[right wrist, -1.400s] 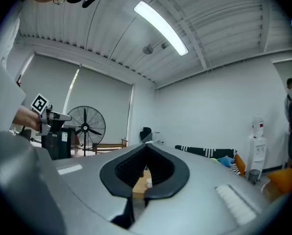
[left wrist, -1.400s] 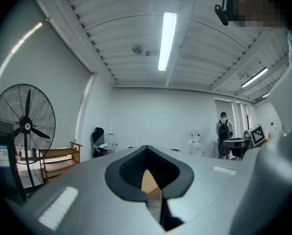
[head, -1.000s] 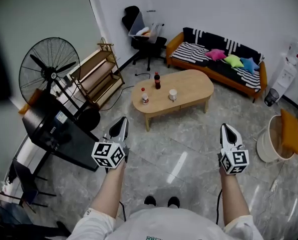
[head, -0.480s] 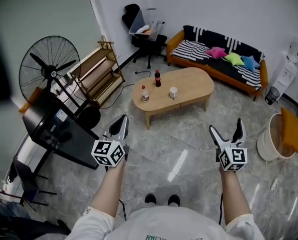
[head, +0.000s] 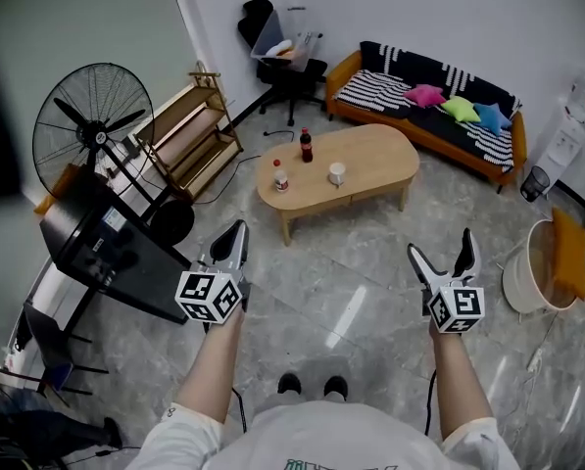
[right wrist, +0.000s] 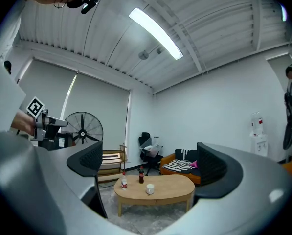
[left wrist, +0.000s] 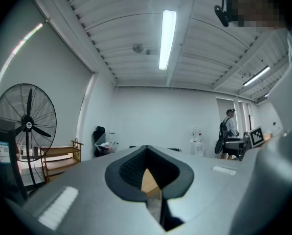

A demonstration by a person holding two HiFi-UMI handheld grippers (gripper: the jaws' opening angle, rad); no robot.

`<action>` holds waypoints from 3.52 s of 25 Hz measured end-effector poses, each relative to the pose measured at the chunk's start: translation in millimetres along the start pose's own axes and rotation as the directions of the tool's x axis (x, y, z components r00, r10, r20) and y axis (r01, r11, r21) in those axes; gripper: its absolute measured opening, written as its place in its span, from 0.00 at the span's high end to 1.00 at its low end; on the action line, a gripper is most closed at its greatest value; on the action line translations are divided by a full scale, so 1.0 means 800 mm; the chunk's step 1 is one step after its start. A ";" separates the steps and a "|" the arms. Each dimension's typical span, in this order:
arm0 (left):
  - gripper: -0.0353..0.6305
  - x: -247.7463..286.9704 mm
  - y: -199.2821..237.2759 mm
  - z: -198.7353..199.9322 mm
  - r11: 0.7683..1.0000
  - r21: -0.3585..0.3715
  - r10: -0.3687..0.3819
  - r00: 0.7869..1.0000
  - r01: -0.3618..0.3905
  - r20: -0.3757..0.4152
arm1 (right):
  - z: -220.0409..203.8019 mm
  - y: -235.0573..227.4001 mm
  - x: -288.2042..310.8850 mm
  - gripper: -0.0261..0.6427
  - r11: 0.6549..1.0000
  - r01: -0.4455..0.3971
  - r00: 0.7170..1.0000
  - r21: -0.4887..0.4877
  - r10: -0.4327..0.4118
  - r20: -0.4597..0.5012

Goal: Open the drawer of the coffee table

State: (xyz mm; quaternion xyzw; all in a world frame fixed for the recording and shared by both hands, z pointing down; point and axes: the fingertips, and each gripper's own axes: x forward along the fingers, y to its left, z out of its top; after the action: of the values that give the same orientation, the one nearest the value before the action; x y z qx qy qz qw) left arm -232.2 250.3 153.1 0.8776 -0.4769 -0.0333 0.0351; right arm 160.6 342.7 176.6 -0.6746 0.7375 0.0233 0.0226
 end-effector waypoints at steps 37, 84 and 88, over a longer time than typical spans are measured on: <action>0.95 0.316 0.161 -0.053 0.999 -0.035 -0.031 0.998 0.029 -0.059 | -0.052 -0.036 0.344 0.08 0.998 -0.058 0.997 -0.022 0.056 -0.062; 0.95 0.528 0.255 -0.233 0.995 -0.046 0.074 0.973 -0.086 -0.218 | -0.447 -0.027 0.581 0.08 0.938 -0.269 0.857 0.220 0.337 -0.390; 0.95 0.532 0.261 -0.298 0.996 -0.049 0.061 0.973 -0.074 -0.223 | -0.542 -0.008 0.585 0.08 0.923 -0.284 0.830 0.262 0.373 -0.415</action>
State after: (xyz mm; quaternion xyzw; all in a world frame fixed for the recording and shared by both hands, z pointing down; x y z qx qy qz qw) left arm -153.7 -213.0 399.5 0.8578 -0.4985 0.0523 0.1140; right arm 124.7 -151.3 579.3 -0.5182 0.8258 -0.2026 -0.0922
